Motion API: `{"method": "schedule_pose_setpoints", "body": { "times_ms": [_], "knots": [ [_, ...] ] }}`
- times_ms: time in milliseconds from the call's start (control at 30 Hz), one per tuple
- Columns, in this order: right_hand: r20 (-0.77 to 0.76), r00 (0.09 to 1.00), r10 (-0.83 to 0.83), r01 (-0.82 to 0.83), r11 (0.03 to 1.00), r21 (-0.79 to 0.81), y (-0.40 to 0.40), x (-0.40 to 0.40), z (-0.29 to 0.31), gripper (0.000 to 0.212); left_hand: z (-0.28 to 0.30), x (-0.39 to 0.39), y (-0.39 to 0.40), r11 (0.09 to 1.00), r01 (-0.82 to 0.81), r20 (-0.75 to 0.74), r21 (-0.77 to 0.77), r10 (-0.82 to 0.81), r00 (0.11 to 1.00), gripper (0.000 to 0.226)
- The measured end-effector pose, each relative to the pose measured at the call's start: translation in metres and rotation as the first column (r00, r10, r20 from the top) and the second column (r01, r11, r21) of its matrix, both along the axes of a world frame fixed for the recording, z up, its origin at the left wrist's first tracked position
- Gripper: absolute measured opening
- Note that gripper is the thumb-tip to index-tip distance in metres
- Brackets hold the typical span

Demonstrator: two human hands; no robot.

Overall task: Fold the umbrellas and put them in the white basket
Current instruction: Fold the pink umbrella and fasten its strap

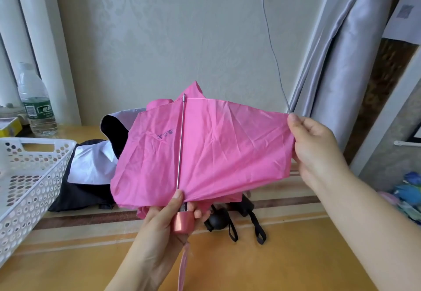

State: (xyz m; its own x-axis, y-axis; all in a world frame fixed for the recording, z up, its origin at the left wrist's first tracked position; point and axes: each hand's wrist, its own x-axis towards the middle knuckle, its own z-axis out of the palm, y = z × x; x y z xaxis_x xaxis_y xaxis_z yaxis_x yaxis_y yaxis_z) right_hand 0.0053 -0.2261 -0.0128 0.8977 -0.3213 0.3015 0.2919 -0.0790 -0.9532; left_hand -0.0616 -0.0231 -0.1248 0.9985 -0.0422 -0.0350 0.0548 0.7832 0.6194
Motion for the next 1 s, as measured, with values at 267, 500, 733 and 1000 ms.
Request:
{"method": "schedule_pose_setpoints", "body": {
  "times_ms": [267,500,733,1000],
  "knots": [
    [-0.154,0.982,-0.111,0.028,0.887,-0.461,0.004,-0.003,-0.024,0.048,-0.004,-0.001,-0.005,0.968,-0.179,0.082,0.175,0.167,0.983,0.03],
    [-0.018,0.972,-0.233,0.176,0.78,-0.601,-0.013,-0.006,-0.049,0.041,-0.001,0.0,0.001,0.974,-0.212,0.073,0.086,0.206,0.976,0.025],
    [-0.002,0.94,-0.342,0.264,0.729,-0.632,-0.045,-0.005,-0.045,0.03,0.006,0.003,0.008,0.951,-0.304,0.08,0.056,0.299,0.951,0.016],
    [0.336,0.941,0.044,0.225,0.66,-0.716,0.036,-0.013,-0.002,0.049,-0.009,0.003,-0.005,0.889,-0.319,0.162,0.329,0.279,0.946,0.034]
  ]
}}
